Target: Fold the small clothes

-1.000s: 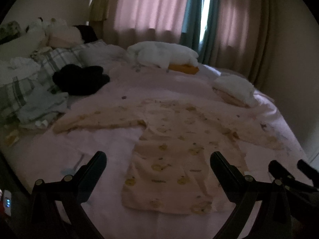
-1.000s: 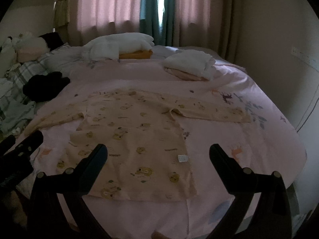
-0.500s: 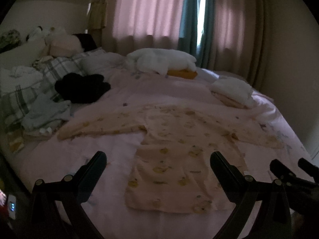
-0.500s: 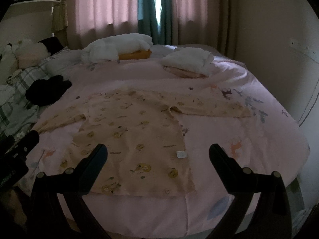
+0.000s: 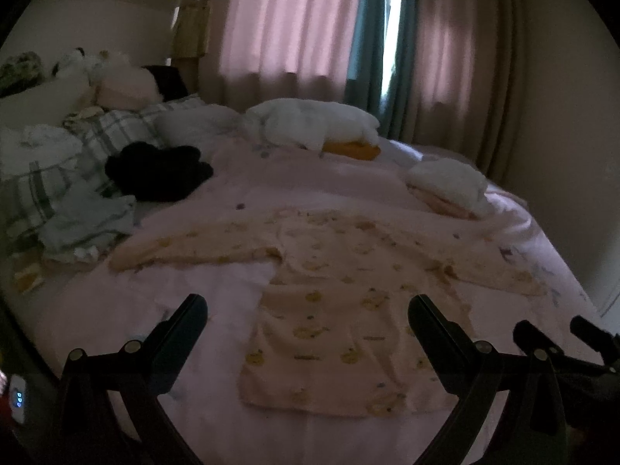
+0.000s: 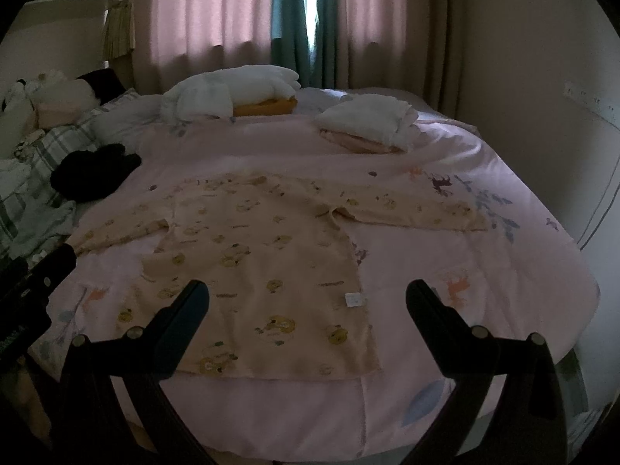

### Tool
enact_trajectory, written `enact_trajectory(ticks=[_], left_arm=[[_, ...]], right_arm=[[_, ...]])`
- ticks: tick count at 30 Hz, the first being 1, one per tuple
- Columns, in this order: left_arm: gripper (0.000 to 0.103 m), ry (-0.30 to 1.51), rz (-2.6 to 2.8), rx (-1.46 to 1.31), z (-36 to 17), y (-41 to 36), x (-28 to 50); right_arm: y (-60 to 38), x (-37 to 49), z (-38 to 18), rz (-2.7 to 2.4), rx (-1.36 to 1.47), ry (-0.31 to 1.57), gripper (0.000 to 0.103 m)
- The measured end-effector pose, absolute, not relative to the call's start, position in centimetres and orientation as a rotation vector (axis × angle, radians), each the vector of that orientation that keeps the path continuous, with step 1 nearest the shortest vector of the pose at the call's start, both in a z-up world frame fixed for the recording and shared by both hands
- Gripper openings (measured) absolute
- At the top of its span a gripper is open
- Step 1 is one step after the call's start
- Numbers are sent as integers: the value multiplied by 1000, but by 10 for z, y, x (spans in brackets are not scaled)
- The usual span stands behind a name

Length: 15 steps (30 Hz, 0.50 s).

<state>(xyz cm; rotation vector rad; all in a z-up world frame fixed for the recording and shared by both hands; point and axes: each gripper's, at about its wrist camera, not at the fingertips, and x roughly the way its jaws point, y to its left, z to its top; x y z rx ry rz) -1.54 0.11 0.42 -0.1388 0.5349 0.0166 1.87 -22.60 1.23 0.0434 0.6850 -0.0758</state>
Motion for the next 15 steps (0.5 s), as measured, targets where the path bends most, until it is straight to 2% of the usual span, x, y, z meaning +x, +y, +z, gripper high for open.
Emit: enact_trajectory(ticks=[15], left_arm=[[102, 507, 17, -156, 6, 0, -19]], right_arm=[[-221, 16, 12, -72, 40, 681, 102]])
